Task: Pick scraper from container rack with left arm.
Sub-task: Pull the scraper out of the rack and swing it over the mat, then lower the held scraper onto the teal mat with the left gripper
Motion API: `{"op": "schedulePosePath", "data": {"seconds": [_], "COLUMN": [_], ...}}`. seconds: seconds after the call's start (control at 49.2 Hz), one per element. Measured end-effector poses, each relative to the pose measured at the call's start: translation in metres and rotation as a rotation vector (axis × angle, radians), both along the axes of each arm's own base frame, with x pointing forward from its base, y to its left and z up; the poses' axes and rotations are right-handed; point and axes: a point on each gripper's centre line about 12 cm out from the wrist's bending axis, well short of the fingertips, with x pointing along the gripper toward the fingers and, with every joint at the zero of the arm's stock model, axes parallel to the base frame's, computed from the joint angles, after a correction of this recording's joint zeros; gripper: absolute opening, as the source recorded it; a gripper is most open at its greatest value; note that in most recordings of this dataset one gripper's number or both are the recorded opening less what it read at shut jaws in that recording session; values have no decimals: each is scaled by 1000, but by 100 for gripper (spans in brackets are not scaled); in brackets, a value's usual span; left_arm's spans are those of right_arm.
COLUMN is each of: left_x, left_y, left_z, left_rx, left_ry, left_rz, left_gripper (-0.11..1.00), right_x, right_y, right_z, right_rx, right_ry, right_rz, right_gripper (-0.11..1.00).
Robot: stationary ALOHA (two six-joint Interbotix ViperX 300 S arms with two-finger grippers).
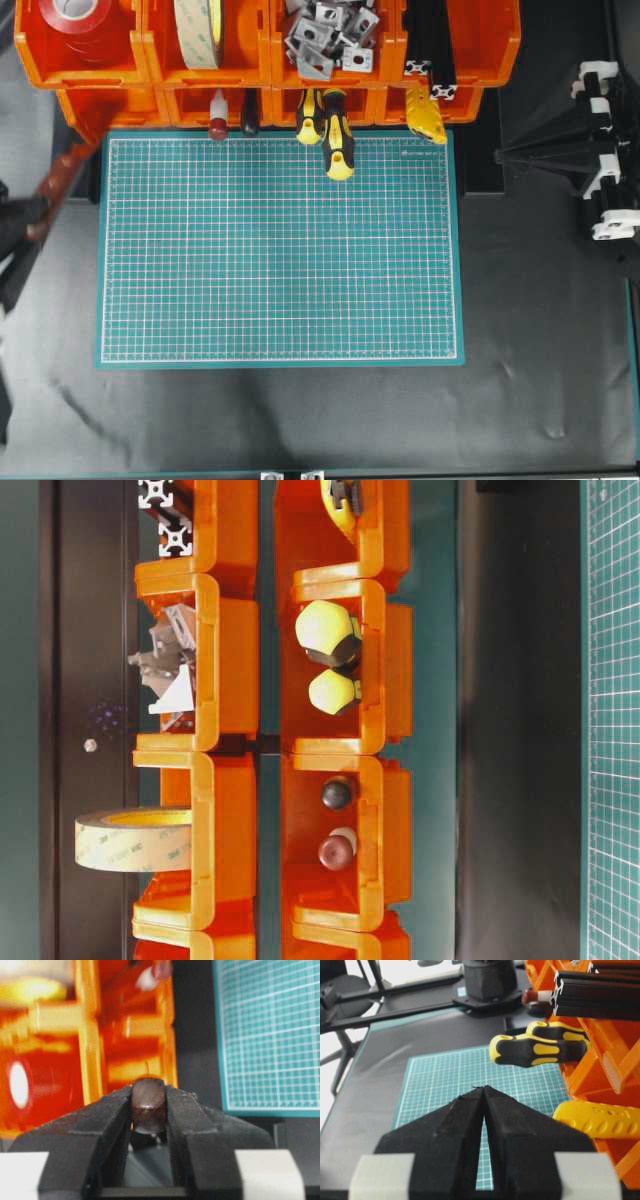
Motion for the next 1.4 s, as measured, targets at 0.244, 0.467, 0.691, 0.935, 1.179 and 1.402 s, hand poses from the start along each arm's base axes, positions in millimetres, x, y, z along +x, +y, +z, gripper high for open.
{"op": "schedulePosePath", "data": {"seconds": [0.244,0.467,0.691,0.935,1.179,1.402], "left_x": [19,58,101,141,166,173], "left_y": [-42,-64,-43,0,30,31], "left_z": [11,-10,-53,-108,-133,-141], "left_rx": [15,-39,-81,-114,-90,-67], "left_ry": [17,-34,-41,5,61,88], "left_rz": [-125,-283,-374,-382,-314,-357], "left_gripper": [21,21,21,21,21,21], "right_x": [-5,-12,-17,-18,-19,-19], "right_y": [-1,-1,-1,-1,-1,-1], "right_z": [2,0,13,19,19,20], "right_rx": [53,87,90,97,104,104], "right_ry": [2,40,-3,-23,-24,-26], "right_rz": [-13,-19,-18,-16,-19,-19], "right_gripper": [-1,-1,-1,-1,-1,-1]}}
